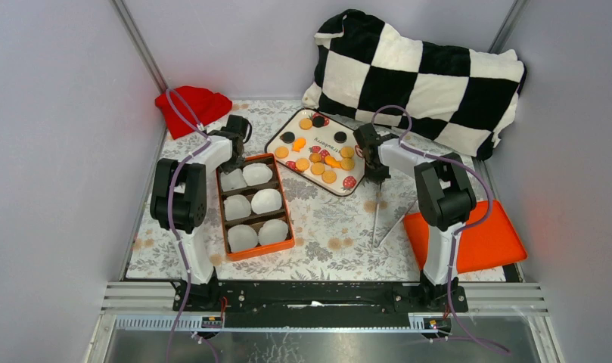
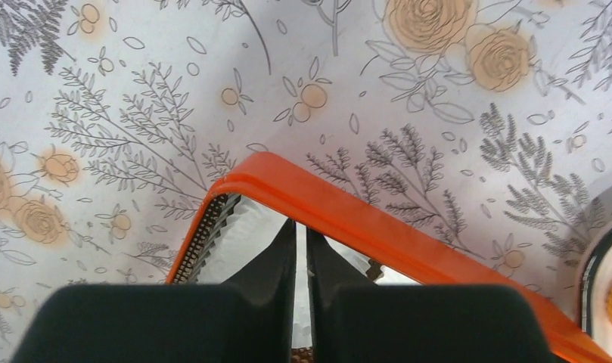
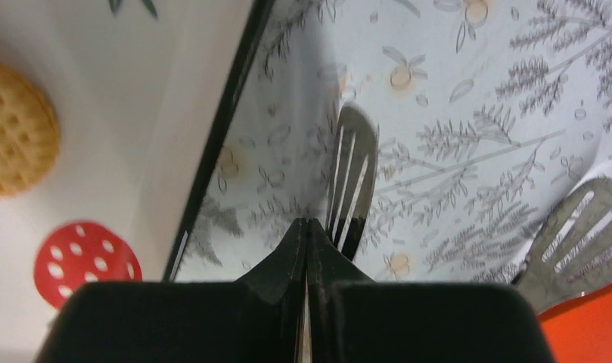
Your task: Pack the cookies
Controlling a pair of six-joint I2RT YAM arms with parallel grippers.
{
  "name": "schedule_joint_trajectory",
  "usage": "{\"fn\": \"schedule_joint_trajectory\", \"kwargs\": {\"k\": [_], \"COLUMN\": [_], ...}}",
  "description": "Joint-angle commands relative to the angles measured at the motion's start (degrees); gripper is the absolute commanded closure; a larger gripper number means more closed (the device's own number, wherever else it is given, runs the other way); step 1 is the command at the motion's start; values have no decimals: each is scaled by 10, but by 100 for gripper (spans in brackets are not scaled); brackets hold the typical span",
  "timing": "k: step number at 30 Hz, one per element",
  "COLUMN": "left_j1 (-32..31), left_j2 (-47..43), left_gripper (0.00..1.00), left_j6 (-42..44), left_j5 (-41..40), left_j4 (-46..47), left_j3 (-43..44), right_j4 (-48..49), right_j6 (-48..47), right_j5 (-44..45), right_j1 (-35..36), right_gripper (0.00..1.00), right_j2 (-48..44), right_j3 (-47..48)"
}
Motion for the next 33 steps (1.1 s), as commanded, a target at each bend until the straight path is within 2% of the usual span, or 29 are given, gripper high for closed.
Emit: {"fn": "schedule_joint_trajectory", "kwargs": {"k": [1, 2, 3, 6, 8, 9, 10, 11, 12, 13, 15, 19, 21, 27, 33], "left_j1": [-4, -14, -28, -69, -87, -93, -97, -100, -106, -113, -132, -176, -191, -196, -195], "left_j2": [-7, -27, -54, -128, -164, -181, -191, -201, -209, -220, -243, -295, -316, -346, -315], "left_gripper": [90, 91, 88, 65, 50, 48, 47, 47, 48, 49, 56, 78, 85, 88, 88], "left_j6": [-7, -12, -15, -23, -22, -21, -20, -16, -12, -8, 1, 7, 1, -2, -4], "left_j5": [0, -10, -25, -57, -54, -51, -44, -37, -32, -26, -21, -24, -26, -44, -31], "left_j4": [34, 41, 48, 48, 46, 41, 35, 31, 30, 29, 29, 25, 16, 5, 16], "left_j3": [16, 3, -10, -27, -25, -21, -17, -13, -12, -12, -18, -47, -66, -107, -101], "right_j4": [7, 8, 7, -1, -4, -5, -6, -9, -9, -9, -8, -1, 3, 10, 9], "right_j6": [-15, -16, -20, -30, -35, -39, -43, -45, -46, -47, -47, -44, -39, -30, -12], "right_j5": [-6, -8, -12, -19, -32, -41, -53, -63, -74, -91, -113, -126, -141, -152, -179], "right_j1": [24, 27, 30, 44, 52, 55, 58, 59, 61, 62, 67, 84, 89, 119, 176], "right_gripper": [100, 93, 82, 49, 39, 39, 42, 51, 72, 85, 99, 100, 100, 100, 100], "right_j2": [-82, -92, -102, -113, -108, -102, -93, -82, -71, -56, -27, 28, 43, 32, -24], "right_j3": [-30, -24, -15, 21, 43, 52, 60, 69, 75, 81, 91, 106, 109, 68, -25]}}
